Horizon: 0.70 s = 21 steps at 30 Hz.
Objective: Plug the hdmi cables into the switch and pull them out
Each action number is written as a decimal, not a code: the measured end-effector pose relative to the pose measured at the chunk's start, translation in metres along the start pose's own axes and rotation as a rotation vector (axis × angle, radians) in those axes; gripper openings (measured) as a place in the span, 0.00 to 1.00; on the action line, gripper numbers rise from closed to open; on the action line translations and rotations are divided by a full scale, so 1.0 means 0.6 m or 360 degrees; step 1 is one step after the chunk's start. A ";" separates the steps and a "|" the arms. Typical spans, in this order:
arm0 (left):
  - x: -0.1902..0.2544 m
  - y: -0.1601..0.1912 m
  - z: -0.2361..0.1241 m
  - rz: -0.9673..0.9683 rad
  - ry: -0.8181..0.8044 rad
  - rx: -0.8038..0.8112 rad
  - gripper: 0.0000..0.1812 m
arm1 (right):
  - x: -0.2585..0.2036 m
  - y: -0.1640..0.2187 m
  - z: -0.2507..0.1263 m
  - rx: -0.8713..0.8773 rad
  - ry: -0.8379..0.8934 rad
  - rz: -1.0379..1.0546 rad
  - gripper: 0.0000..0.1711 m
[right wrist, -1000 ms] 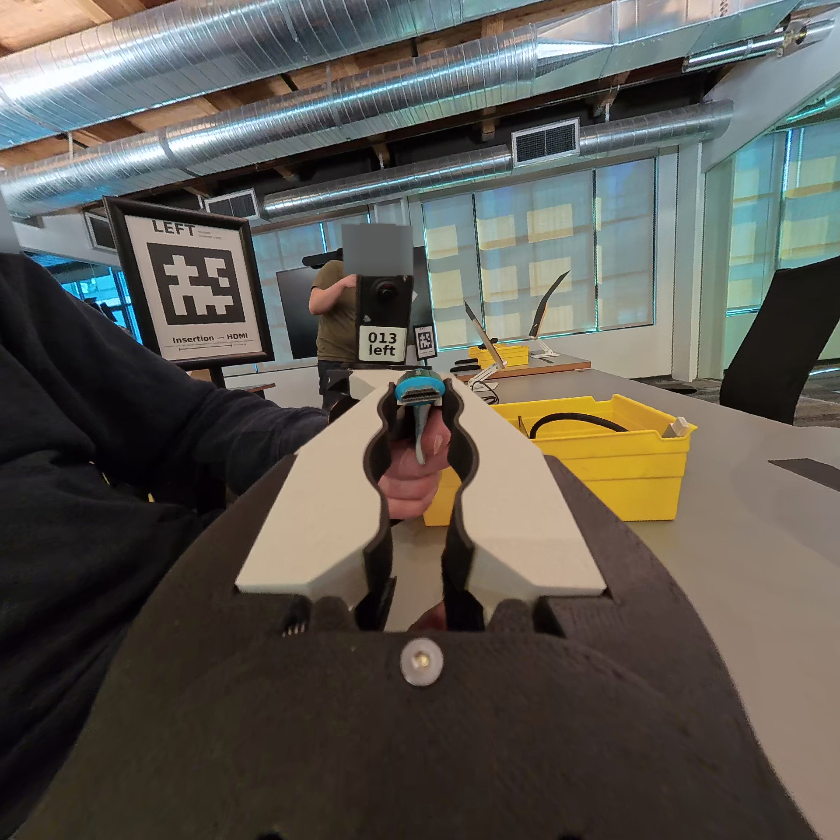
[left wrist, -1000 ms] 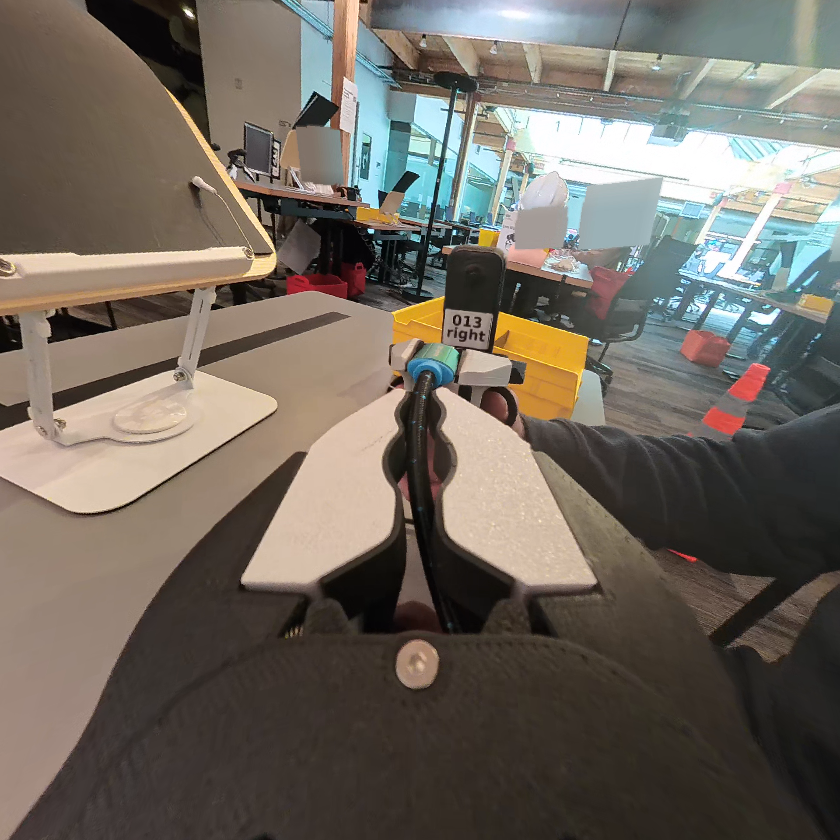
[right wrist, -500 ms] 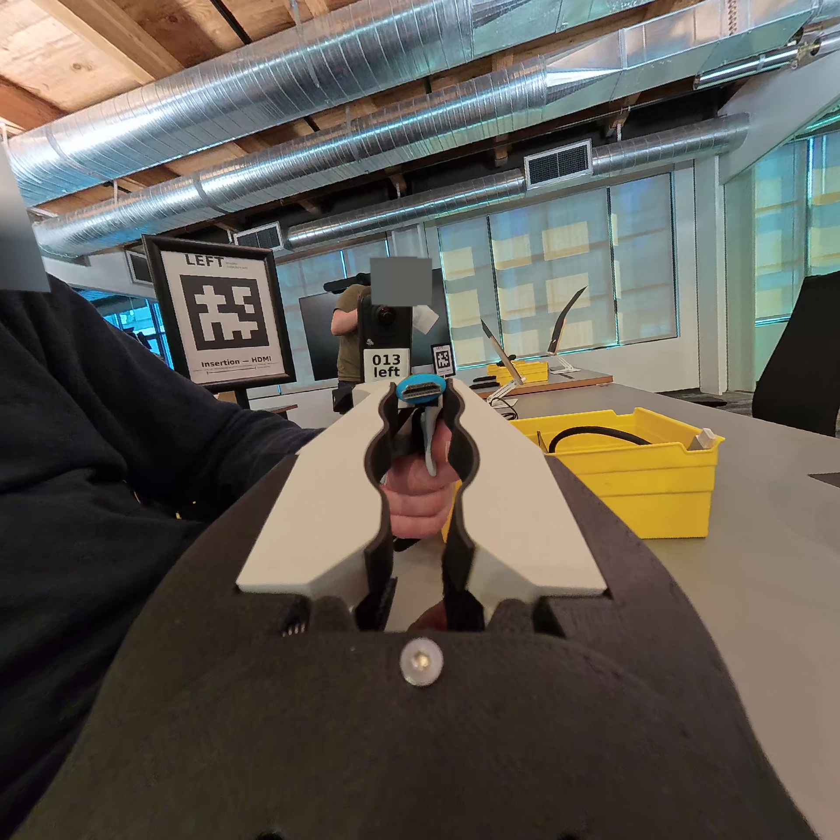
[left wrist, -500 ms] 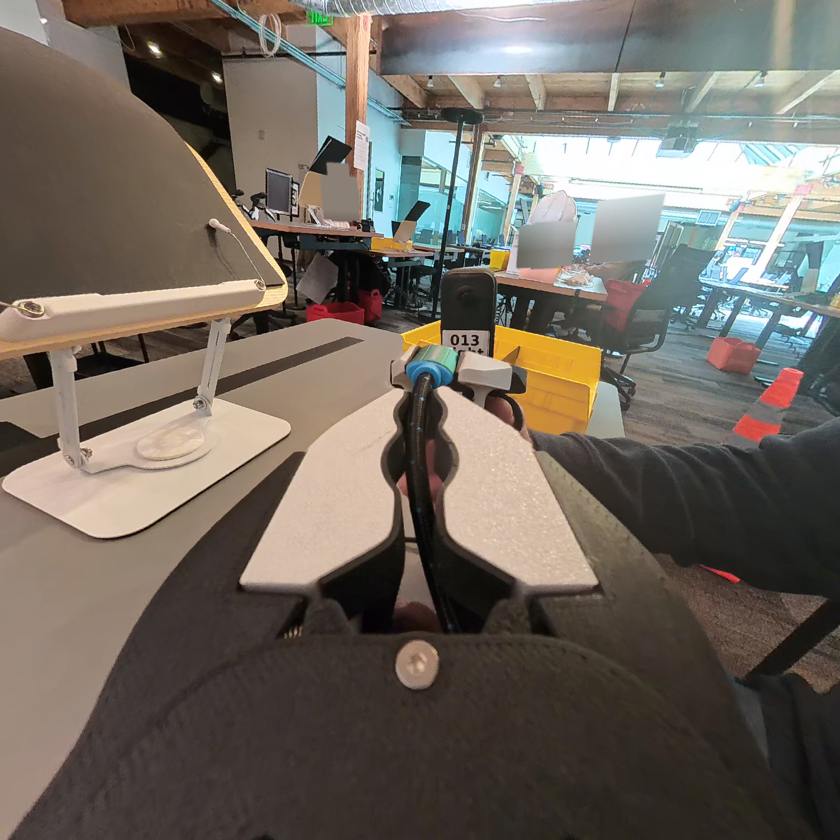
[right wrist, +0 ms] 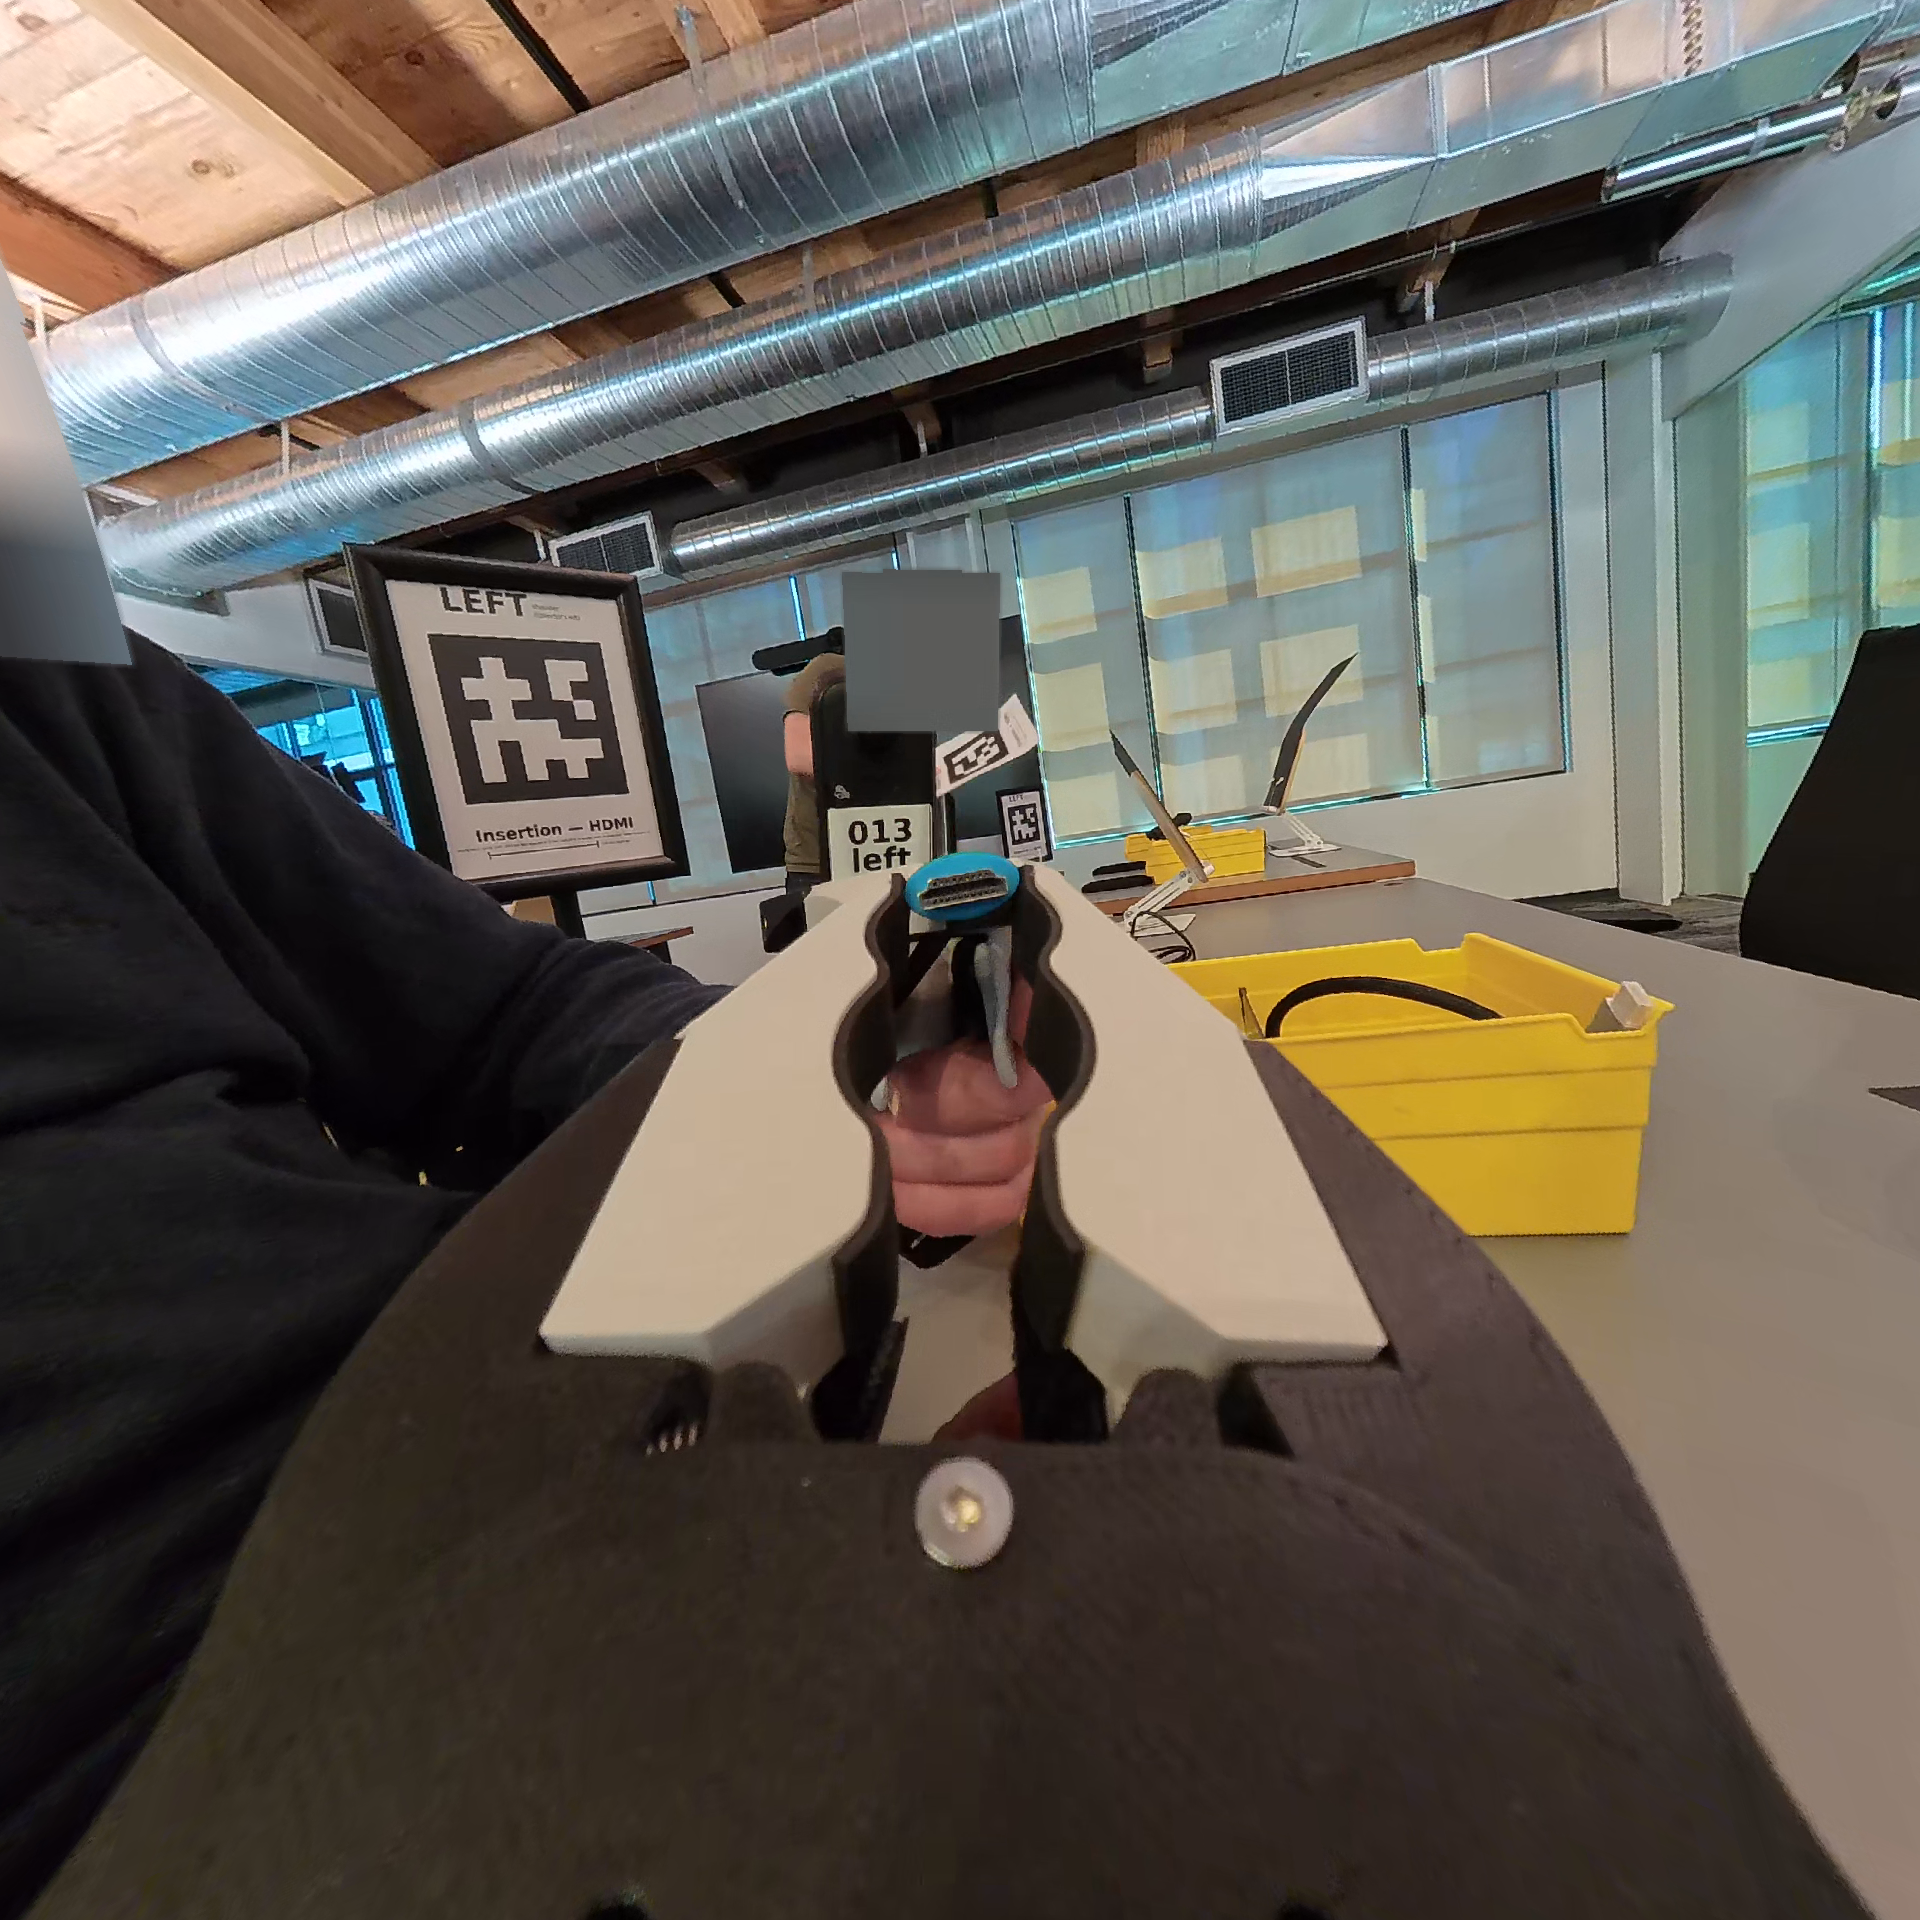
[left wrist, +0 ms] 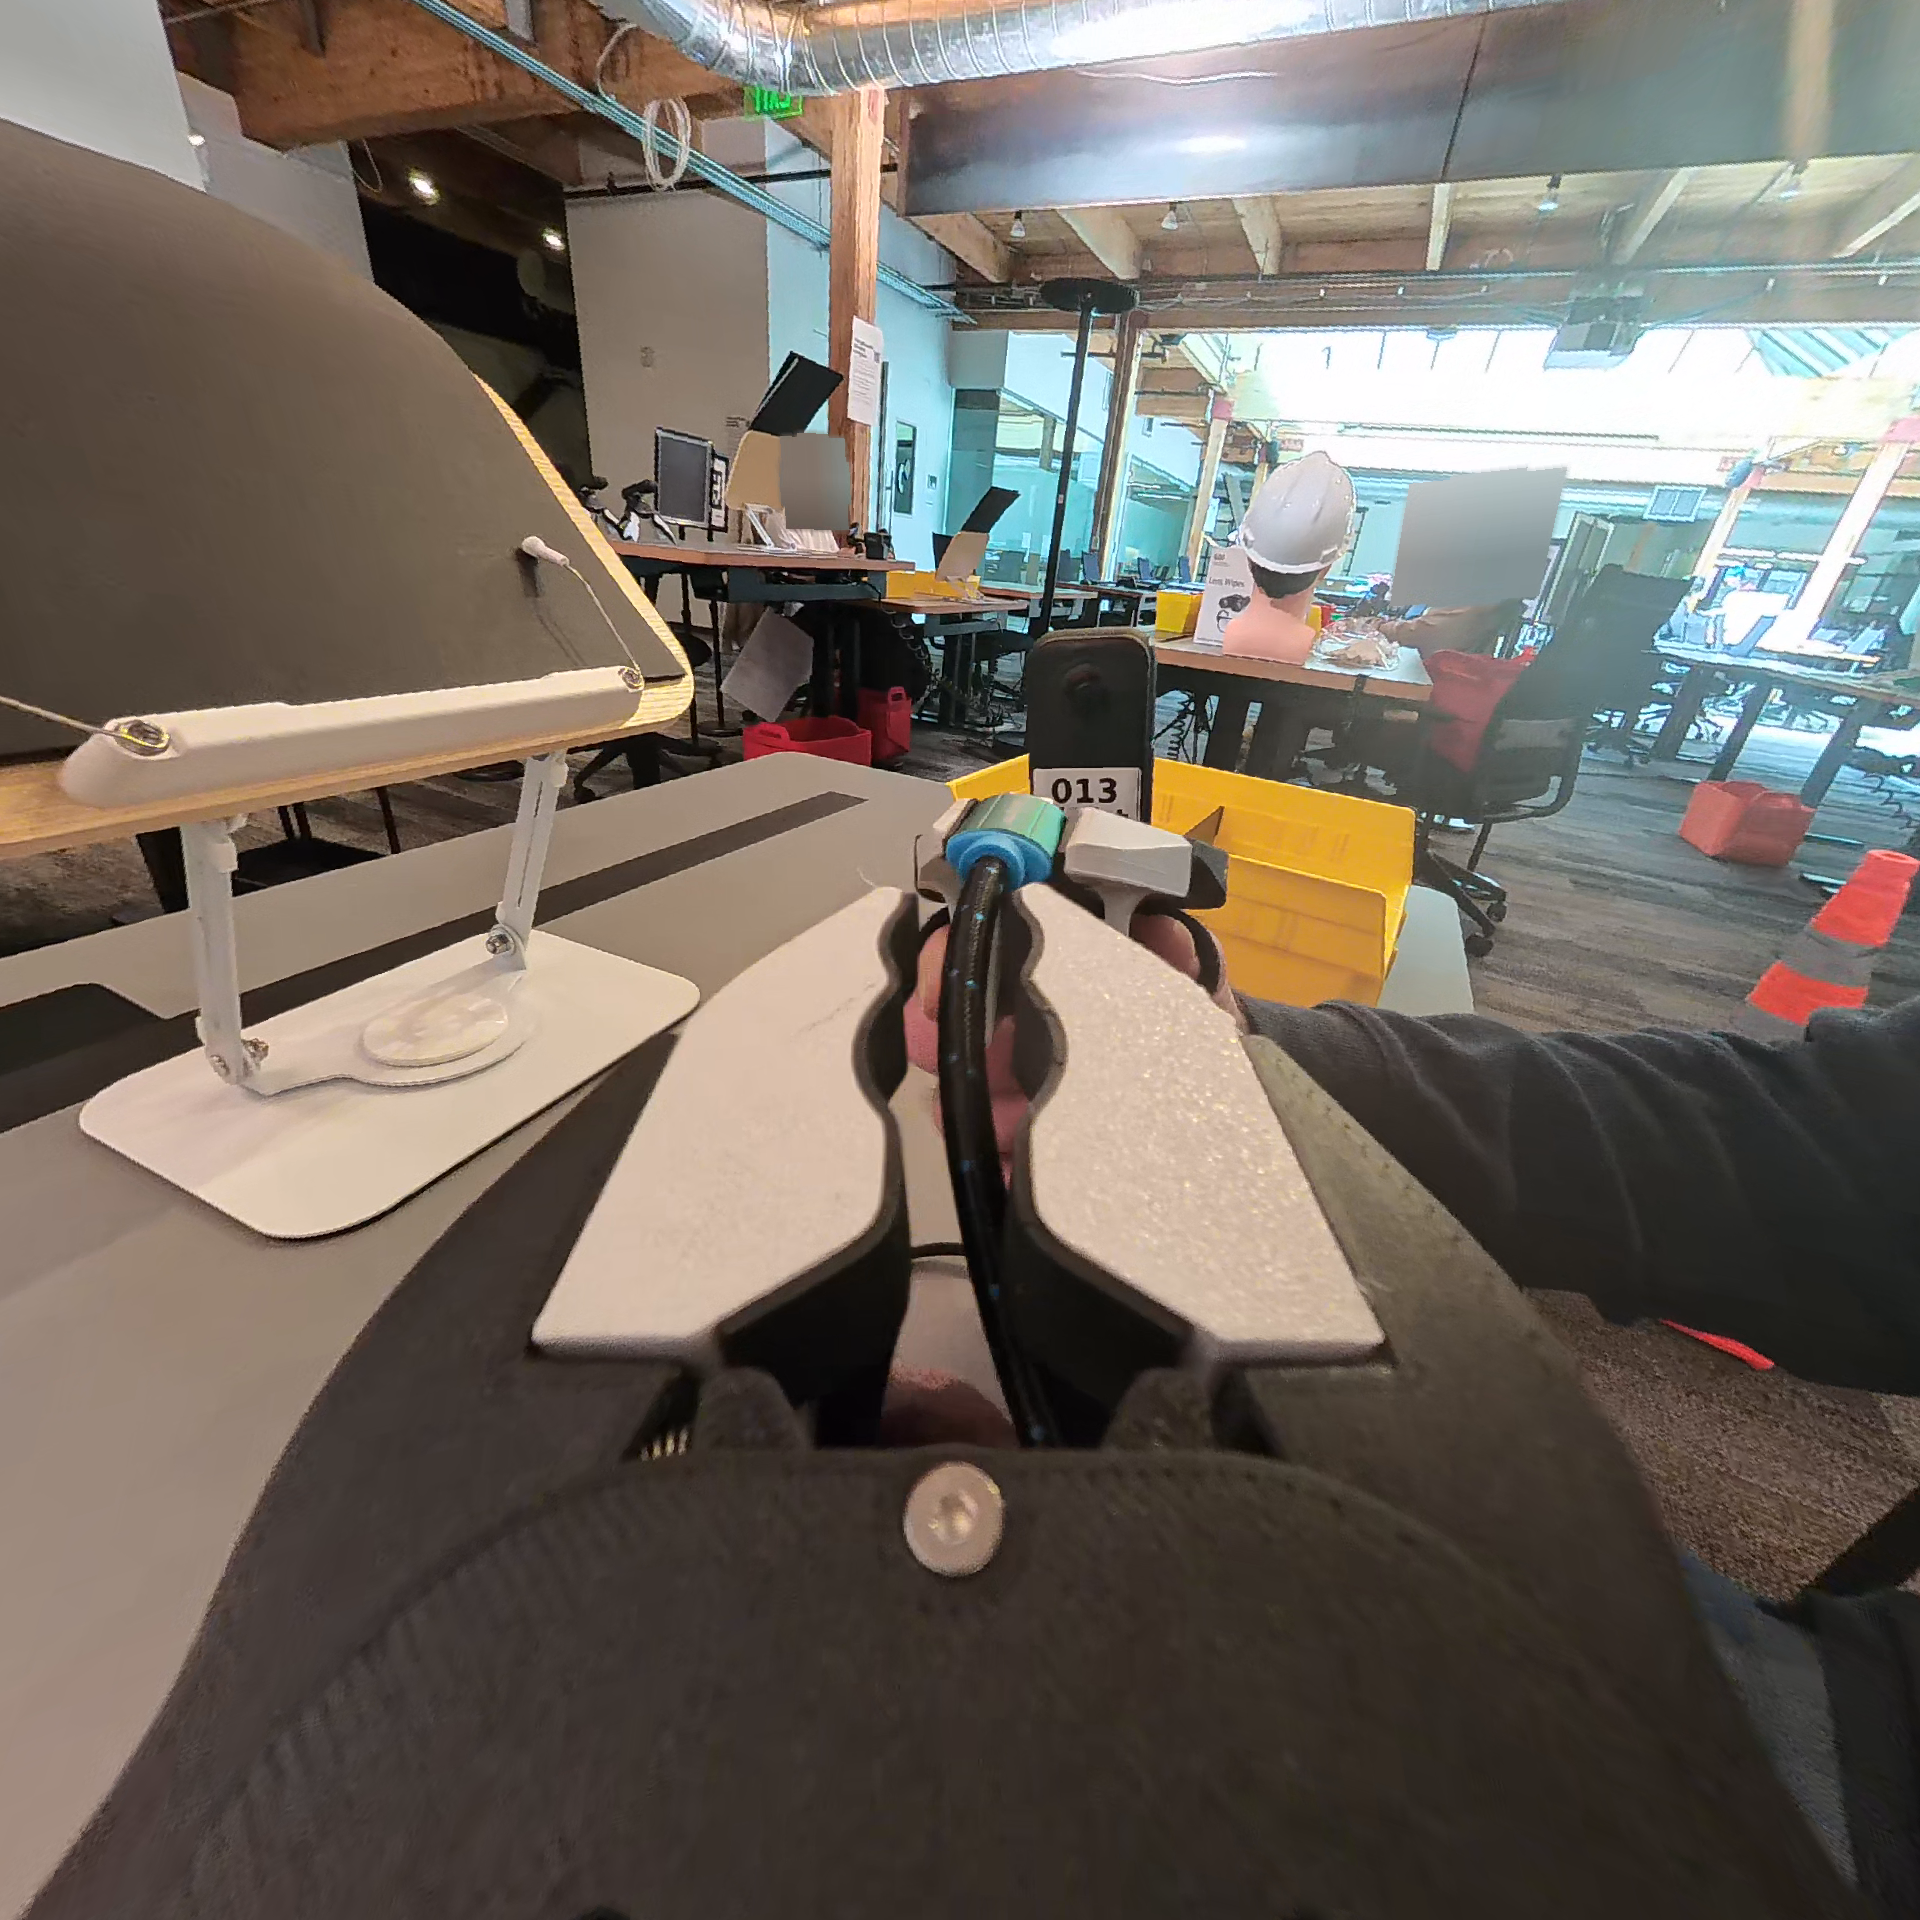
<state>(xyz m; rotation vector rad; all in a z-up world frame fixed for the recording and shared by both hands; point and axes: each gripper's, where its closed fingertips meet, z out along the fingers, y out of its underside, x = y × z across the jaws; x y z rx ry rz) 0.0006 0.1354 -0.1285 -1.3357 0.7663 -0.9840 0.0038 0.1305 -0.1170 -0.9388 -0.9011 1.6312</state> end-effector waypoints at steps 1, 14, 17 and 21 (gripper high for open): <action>0.000 0.000 0.000 0.0000 0.0001 0.0000 0.08 | 0.000 0.000 0.000 -0.0001 -0.0001 0.0000 0.10; 0.010 -0.018 -0.003 -0.0018 0.0080 0.0072 0.09 | -0.006 0.012 0.003 -0.0046 -0.0039 0.0016 0.10; 0.008 -0.016 -0.002 0.0033 0.0077 0.0030 0.09 | -0.009 0.011 0.007 -0.0046 -0.0035 -0.0012 0.10; 0.016 -0.013 -0.003 0.0010 0.0129 0.0025 0.09 | -0.006 0.005 0.002 -0.0017 -0.0028 0.0002 0.10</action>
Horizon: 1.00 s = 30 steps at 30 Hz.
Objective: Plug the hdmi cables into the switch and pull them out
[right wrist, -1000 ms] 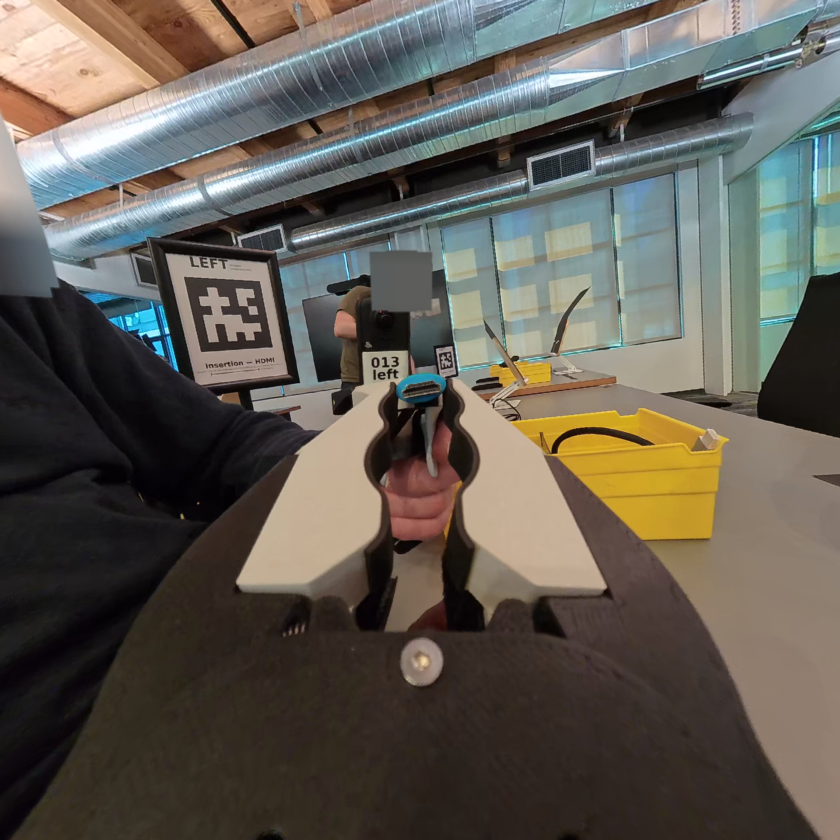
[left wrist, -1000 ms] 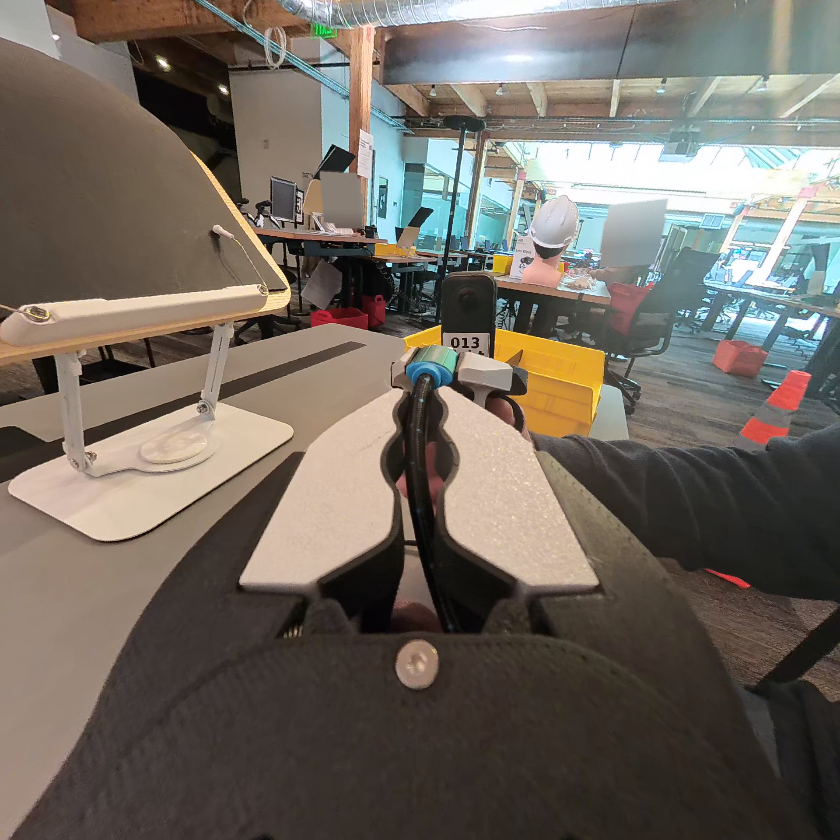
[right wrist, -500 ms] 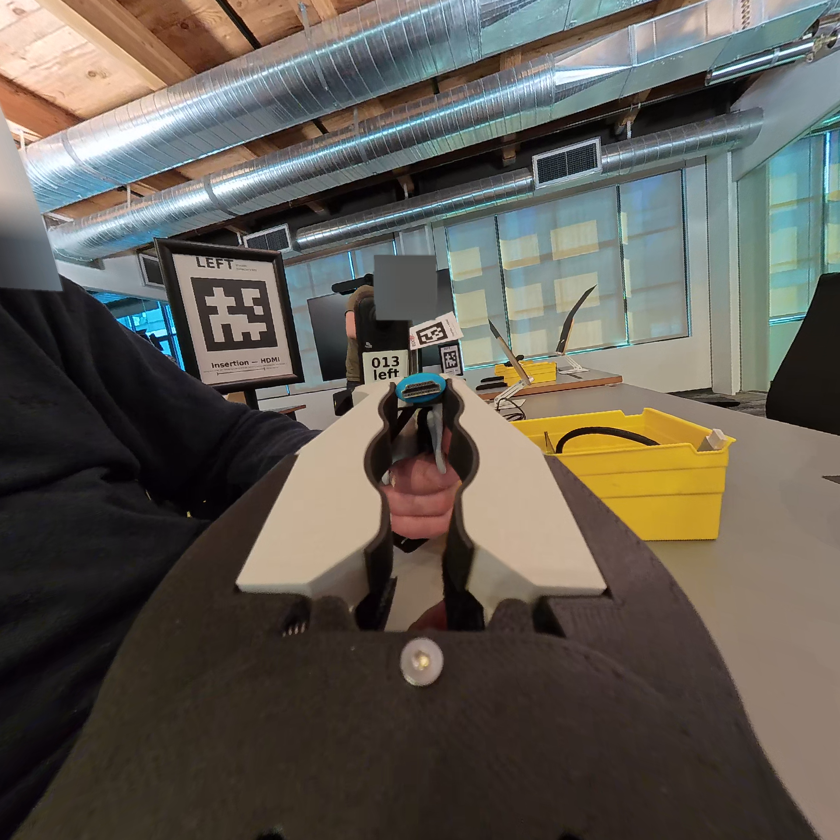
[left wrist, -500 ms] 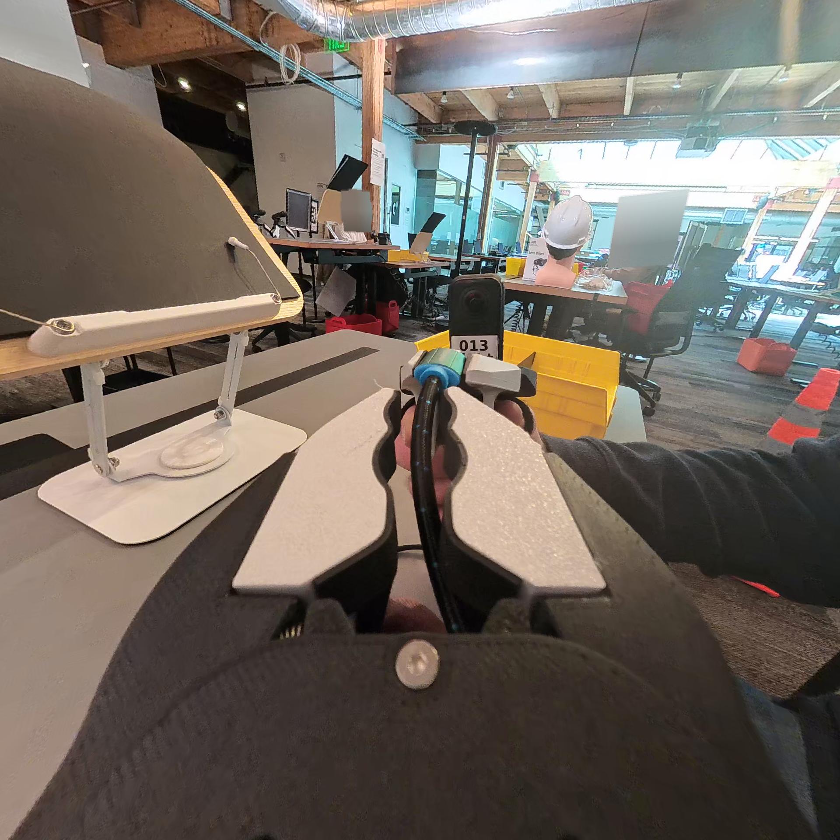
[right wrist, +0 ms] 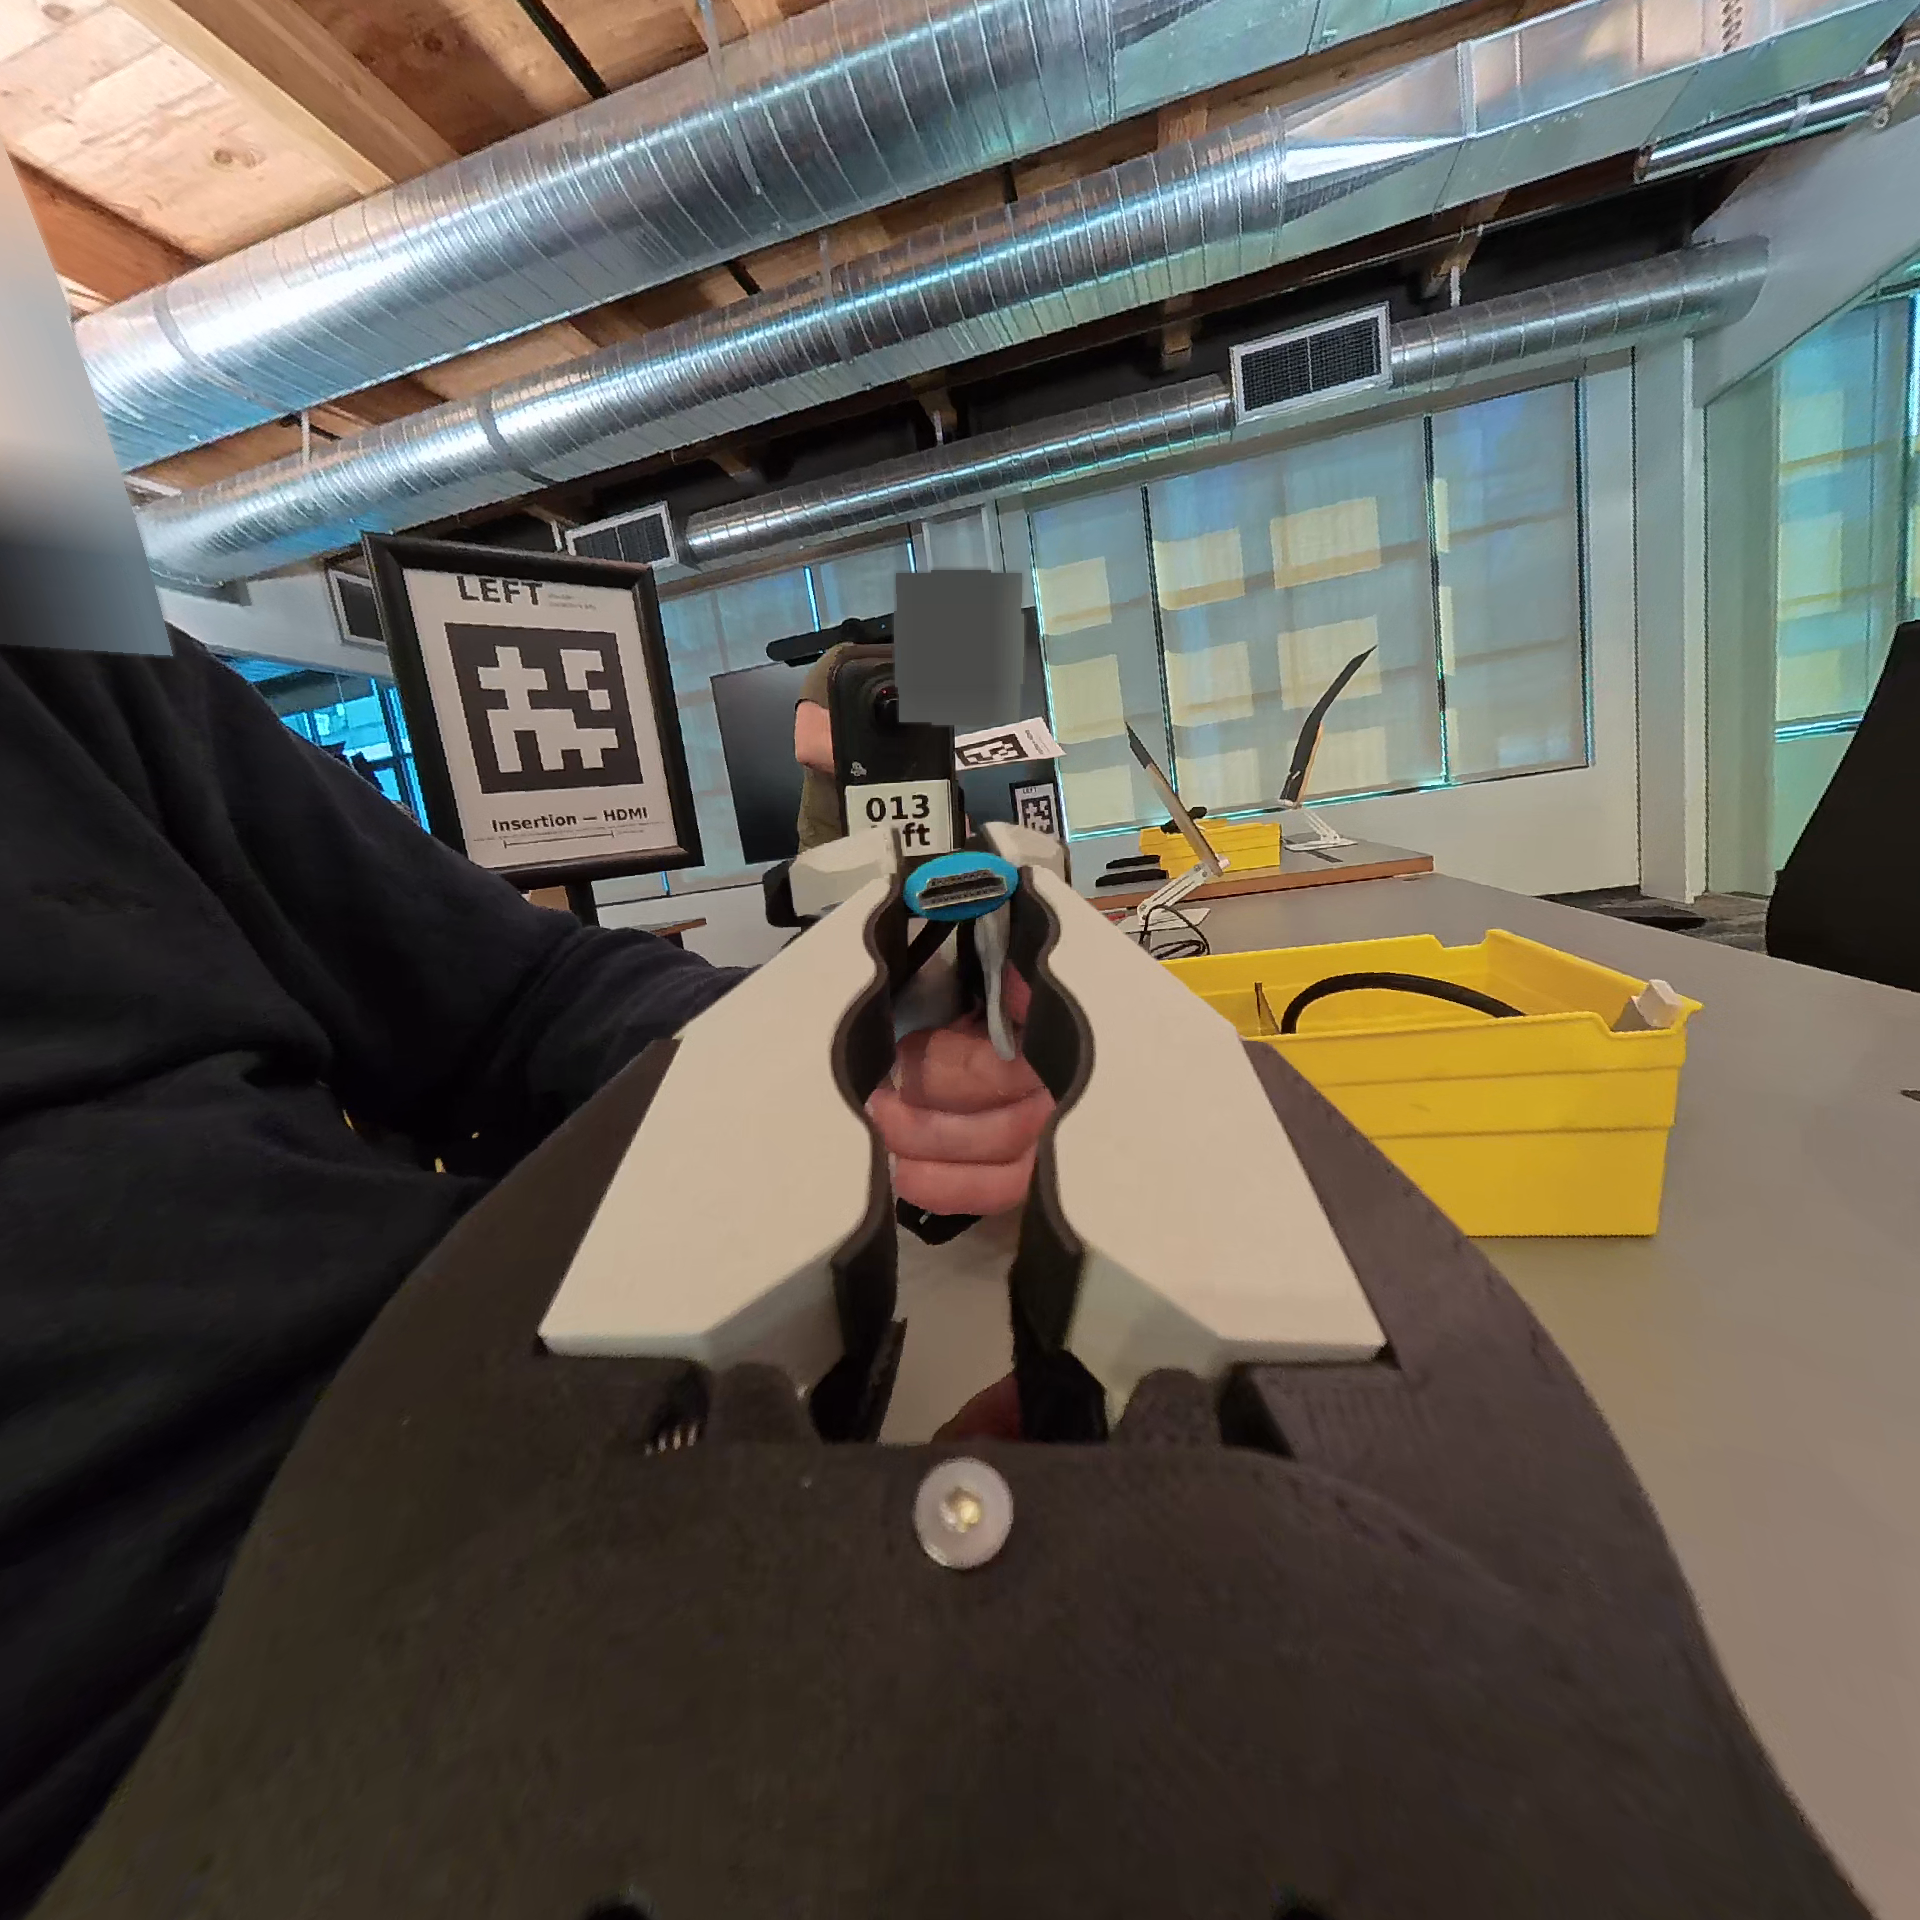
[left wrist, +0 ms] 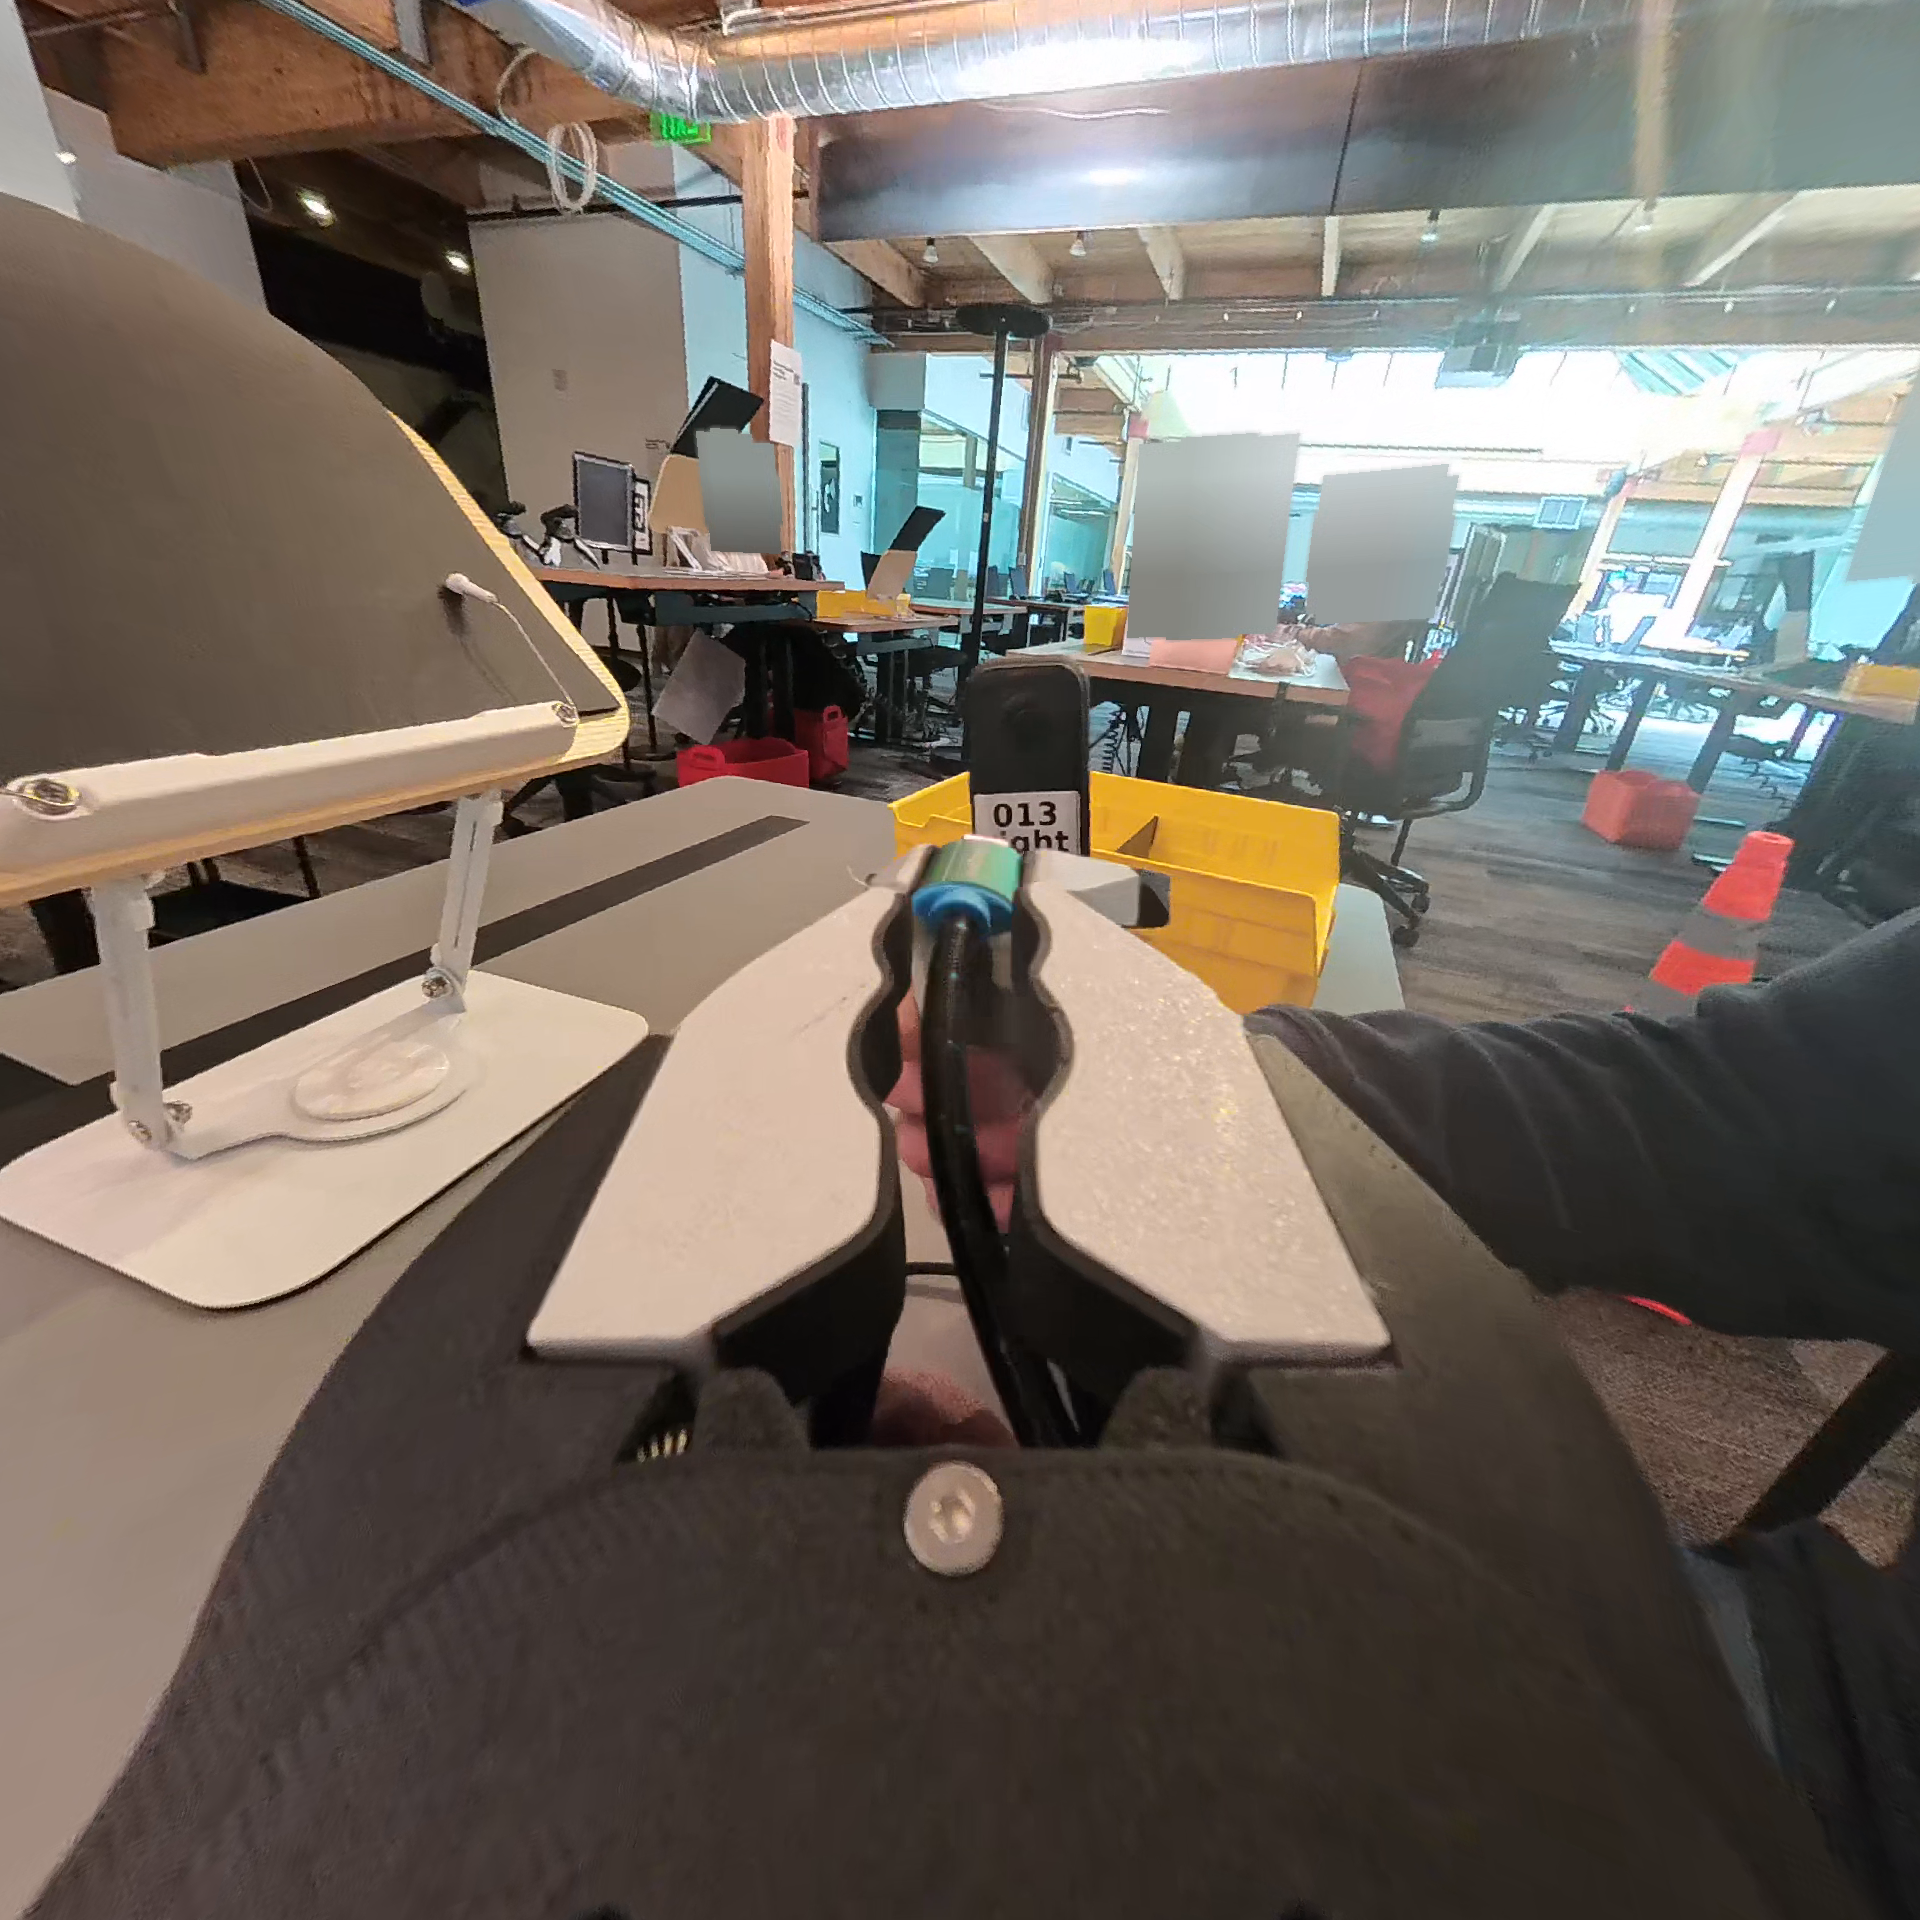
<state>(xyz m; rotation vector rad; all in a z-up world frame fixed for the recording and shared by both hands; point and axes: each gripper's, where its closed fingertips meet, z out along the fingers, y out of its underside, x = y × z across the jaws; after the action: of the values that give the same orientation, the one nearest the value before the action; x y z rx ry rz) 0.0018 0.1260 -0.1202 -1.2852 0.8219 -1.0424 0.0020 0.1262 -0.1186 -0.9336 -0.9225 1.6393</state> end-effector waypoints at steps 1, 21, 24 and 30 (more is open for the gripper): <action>0.002 0.003 0.001 -0.0001 0.0011 -0.0015 0.10 | 0.000 -0.001 -0.001 0.0005 0.0000 0.0001 0.10; 0.002 0.007 0.006 0.0028 -0.0030 -0.0028 0.09 | -0.001 -0.001 0.000 0.0028 -0.0023 0.0034 0.10; 0.002 -0.001 0.004 0.0034 -0.0038 0.0002 0.07 | -0.002 0.004 0.002 0.0004 -0.0029 0.0031 0.10; -0.003 0.000 -0.001 0.0029 -0.0027 -0.0004 0.03 | -0.001 0.007 0.003 0.0007 -0.0024 0.0030 0.10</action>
<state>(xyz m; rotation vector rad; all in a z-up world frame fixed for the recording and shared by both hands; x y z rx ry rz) 0.0005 0.1271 -0.1204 -1.2850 0.8210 -1.0147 -0.0012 0.1245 -0.1215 -0.9307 -0.9226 1.6656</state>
